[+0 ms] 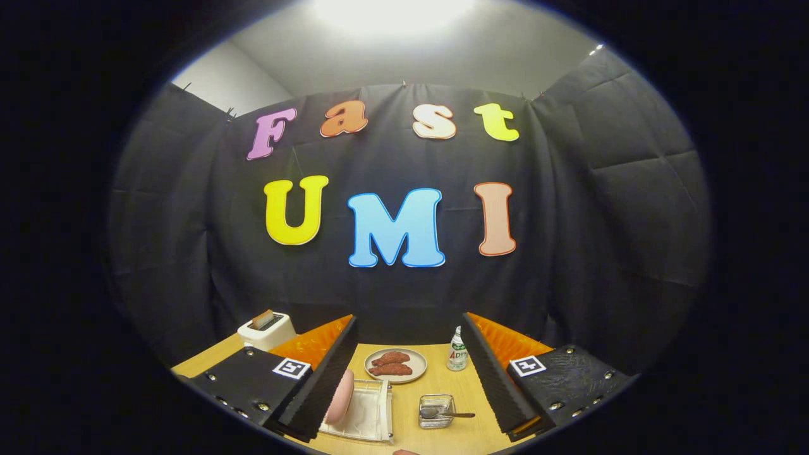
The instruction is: Take the plate from the dish rack, then take the spoon from the basket and place it into the plate.
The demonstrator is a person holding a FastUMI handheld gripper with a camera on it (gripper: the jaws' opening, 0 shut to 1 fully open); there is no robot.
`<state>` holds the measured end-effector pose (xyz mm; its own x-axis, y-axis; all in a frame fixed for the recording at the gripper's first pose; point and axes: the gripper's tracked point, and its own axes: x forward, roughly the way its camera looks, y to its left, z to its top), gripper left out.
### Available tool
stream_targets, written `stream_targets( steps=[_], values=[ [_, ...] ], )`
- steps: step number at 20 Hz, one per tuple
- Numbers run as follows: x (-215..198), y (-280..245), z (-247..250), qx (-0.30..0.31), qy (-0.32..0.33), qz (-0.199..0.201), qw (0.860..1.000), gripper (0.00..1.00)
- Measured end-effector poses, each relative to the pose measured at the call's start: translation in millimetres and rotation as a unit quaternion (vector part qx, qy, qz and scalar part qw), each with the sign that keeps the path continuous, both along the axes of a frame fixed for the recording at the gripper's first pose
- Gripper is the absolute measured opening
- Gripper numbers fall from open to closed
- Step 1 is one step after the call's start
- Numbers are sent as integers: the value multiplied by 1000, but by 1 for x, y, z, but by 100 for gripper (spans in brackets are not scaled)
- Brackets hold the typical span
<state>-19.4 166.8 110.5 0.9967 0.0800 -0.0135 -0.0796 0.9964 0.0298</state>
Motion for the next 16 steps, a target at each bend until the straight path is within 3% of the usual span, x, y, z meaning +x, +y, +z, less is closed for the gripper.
stream_targets(
  steps=[10, 16],
  values=[
    [37, 61, -51, -24, 115, 27, 993, 99],
    [55, 93, -110, -57, 242, 31, 968, 99]
  ],
)
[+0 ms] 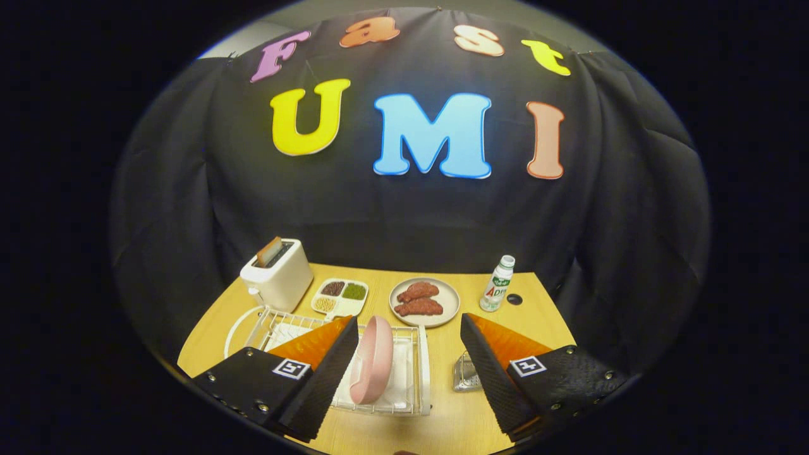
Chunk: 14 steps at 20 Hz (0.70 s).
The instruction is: Take the plate from the dish rack, then take the spoon from the basket and place it into the plate.
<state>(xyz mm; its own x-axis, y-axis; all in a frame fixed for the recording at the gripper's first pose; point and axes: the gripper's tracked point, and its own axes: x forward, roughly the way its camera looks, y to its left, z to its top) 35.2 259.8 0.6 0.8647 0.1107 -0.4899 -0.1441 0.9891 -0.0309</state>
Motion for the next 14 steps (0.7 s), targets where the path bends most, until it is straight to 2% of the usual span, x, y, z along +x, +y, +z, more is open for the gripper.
stream_targets(
  steps=[3, 5, 8, 10, 14],
  values=[
    [10, 13, -25, -21, 50, -2, 999, 99],
    [14, 20, -40, -34, 75, -6, 997, 93],
    [19, 26, -63, -60, 104, -17, 993, 92],
    [24, 24, -77, -90, 115, -33, 989, 91],
    [33, 18, -102, -131, 135, -73, 979, 81]
  ],
)
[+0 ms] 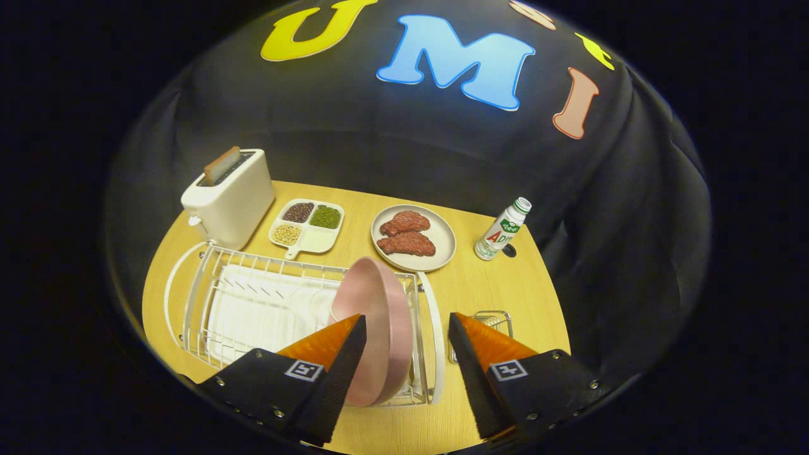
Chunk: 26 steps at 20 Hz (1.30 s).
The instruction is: Take the plate from the dish rack, then take the spoon from the basket and place it into the plate.
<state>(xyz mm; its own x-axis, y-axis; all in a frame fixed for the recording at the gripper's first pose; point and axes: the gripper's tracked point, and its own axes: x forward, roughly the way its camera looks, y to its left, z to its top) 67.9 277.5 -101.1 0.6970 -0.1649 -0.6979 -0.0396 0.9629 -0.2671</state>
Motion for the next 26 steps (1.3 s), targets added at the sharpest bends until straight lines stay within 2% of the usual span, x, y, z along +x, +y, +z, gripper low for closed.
stream_targets(
  steps=[3, 4, 6, 8, 10, 13, 17, 23, 26],
  values=[
    [5, -12, -11, -41, 4, -26, 999, 69],
    [4, -15, -12, -50, 10, -34, 998, 54],
    [5, -10, -18, -43, 18, -41, 998, 32],
    [8, -6, -19, -34, 18, -46, 998, 20],
    [10, -5, -20, -33, 19, -45, 998, 18],
    [8, 1, -18, -38, 21, -38, 998, 7],
    [9, 2, -7, -50, 30, -42, 997, 7],
    [10, 8, 6, -99, 34, -25, 994, 7],
    [15, 16, 19, -154, 17, -15, 988, 7]
  ],
)
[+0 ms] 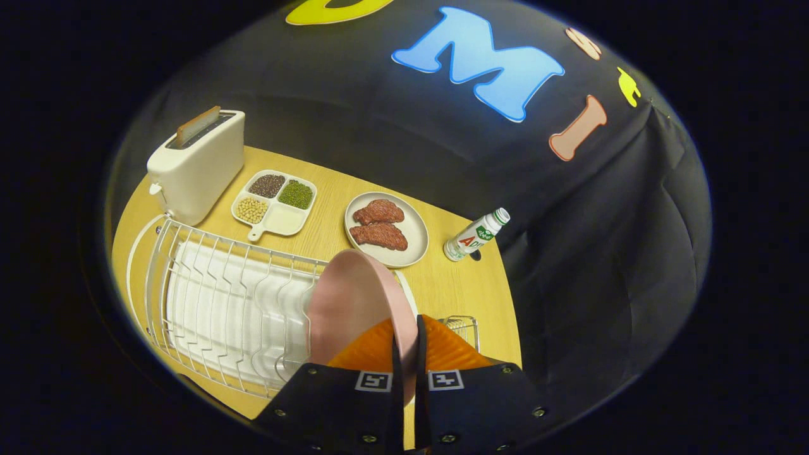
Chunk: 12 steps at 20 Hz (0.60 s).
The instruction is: Take the plate from the dish rack, then take the spoon from the basket and place it into the plate.
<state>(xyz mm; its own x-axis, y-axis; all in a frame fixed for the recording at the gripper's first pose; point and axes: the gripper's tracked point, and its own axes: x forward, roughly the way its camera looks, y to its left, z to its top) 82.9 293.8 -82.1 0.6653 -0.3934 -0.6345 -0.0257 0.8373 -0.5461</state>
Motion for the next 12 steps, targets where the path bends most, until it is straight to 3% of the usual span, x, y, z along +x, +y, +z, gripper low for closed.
stream_targets(
  steps=[2, 3, 5, 12],
  values=[
    [16, 0, 31, -76, -45, 23, 996, 7],
    [18, 7, 36, -76, -51, 29, 995, 7],
    [12, 20, 31, -34, -40, 22, 998, 7],
    [5, -5, 50, 11, -47, 4, 999, 7]
  ],
)
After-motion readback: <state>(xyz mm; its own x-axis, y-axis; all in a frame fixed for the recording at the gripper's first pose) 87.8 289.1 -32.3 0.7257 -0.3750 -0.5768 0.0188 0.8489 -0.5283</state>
